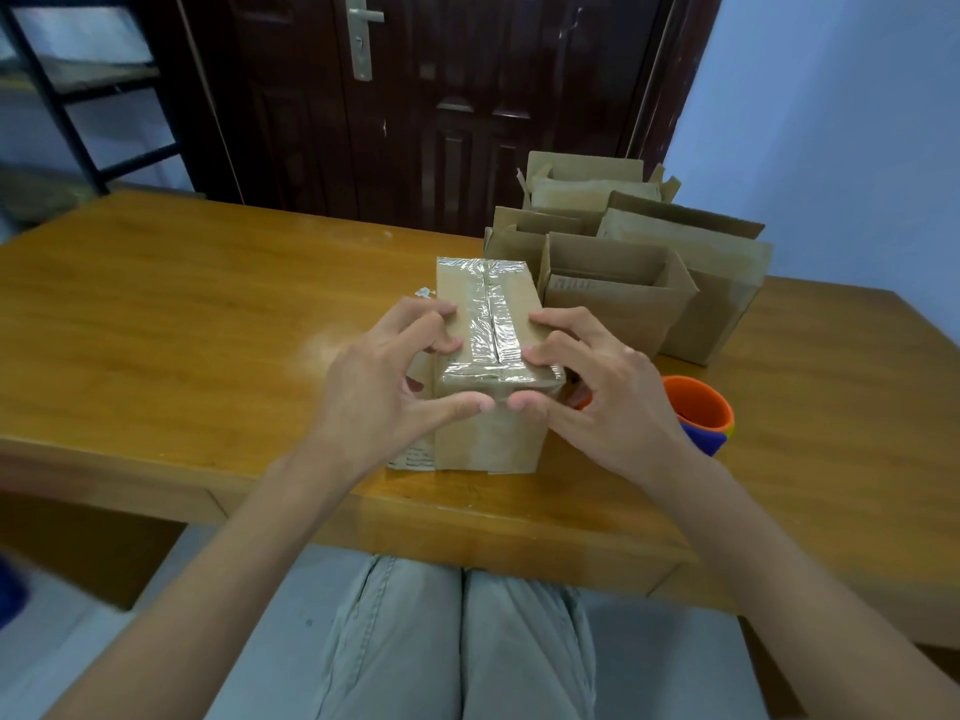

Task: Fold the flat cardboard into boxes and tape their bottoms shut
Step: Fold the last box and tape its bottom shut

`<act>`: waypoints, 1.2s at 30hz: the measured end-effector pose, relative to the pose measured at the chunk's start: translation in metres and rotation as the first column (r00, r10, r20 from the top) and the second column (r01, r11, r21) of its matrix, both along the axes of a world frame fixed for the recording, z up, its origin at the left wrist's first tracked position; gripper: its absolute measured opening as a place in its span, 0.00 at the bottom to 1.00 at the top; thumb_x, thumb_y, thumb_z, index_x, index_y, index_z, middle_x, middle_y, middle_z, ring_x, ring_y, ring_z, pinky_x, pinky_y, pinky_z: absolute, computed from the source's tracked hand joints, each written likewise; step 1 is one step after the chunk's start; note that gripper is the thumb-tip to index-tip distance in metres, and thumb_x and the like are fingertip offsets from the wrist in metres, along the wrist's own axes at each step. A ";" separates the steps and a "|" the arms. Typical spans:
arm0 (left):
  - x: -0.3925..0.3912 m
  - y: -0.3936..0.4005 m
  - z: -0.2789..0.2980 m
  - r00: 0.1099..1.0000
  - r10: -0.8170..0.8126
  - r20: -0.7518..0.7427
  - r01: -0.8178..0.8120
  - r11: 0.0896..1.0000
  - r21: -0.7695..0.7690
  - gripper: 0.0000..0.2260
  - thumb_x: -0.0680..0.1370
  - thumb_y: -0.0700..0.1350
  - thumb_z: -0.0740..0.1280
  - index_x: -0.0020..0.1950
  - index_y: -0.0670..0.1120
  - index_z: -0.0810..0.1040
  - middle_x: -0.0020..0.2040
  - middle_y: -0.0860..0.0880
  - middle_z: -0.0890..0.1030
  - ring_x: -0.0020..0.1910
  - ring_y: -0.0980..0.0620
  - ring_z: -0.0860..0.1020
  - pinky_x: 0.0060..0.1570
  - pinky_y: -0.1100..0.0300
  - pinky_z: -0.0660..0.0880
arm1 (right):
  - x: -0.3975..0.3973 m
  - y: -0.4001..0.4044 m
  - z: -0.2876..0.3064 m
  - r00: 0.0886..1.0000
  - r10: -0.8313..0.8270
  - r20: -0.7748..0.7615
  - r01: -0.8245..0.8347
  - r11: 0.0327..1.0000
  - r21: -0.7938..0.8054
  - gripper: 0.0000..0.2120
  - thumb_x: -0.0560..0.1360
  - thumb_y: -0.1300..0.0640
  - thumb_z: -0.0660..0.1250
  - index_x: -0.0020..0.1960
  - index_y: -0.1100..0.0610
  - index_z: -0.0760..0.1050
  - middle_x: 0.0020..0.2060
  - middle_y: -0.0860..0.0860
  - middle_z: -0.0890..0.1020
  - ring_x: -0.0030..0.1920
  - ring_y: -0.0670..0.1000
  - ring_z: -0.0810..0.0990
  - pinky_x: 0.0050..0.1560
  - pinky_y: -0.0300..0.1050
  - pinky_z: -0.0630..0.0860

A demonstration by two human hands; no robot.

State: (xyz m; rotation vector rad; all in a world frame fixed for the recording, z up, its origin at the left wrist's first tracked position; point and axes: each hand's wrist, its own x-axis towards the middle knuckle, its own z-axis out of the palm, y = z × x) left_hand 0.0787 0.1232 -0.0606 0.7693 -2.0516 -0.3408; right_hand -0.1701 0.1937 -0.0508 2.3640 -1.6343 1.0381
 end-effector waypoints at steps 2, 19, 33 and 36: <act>-0.005 0.004 0.000 0.998 0.059 0.012 -0.058 0.998 -0.028 0.26 0.72 0.73 0.71 0.52 0.51 0.76 0.69 0.56 0.76 0.54 0.52 0.82 0.30 0.56 0.82 | 0.009 0.000 -0.001 0.999 -0.042 0.000 0.041 0.996 -0.081 0.26 0.79 0.31 0.64 0.57 0.53 0.81 0.69 0.51 0.78 0.53 0.49 0.83 0.41 0.40 0.81; 0.017 -0.003 0.006 0.994 -0.056 0.091 0.054 0.998 0.028 0.25 0.77 0.67 0.70 0.66 0.51 0.83 0.74 0.63 0.75 0.61 0.59 0.83 0.38 0.64 0.83 | -0.012 0.006 0.008 0.995 0.083 0.059 -0.091 0.983 0.159 0.22 0.82 0.35 0.62 0.68 0.46 0.78 0.78 0.44 0.71 0.70 0.49 0.78 0.61 0.57 0.83; 0.015 0.004 -0.005 0.967 -0.177 -0.184 0.228 0.925 0.306 0.17 0.79 0.53 0.75 0.65 0.49 0.82 0.77 0.60 0.73 0.71 0.56 0.77 0.52 0.51 0.85 | -0.010 0.009 -0.003 0.975 0.129 0.180 -0.151 0.982 0.116 0.16 0.84 0.44 0.65 0.69 0.49 0.78 0.79 0.42 0.69 0.70 0.46 0.77 0.54 0.46 0.85; 0.013 0.013 -0.006 0.959 -0.159 -0.234 0.236 0.905 0.353 0.16 0.82 0.55 0.70 0.66 0.51 0.81 0.79 0.61 0.70 0.73 0.58 0.74 0.54 0.54 0.84 | -0.003 0.013 -0.007 0.963 0.108 0.248 -0.129 0.989 0.068 0.16 0.85 0.44 0.64 0.68 0.50 0.79 0.78 0.42 0.70 0.70 0.45 0.77 0.54 0.45 0.85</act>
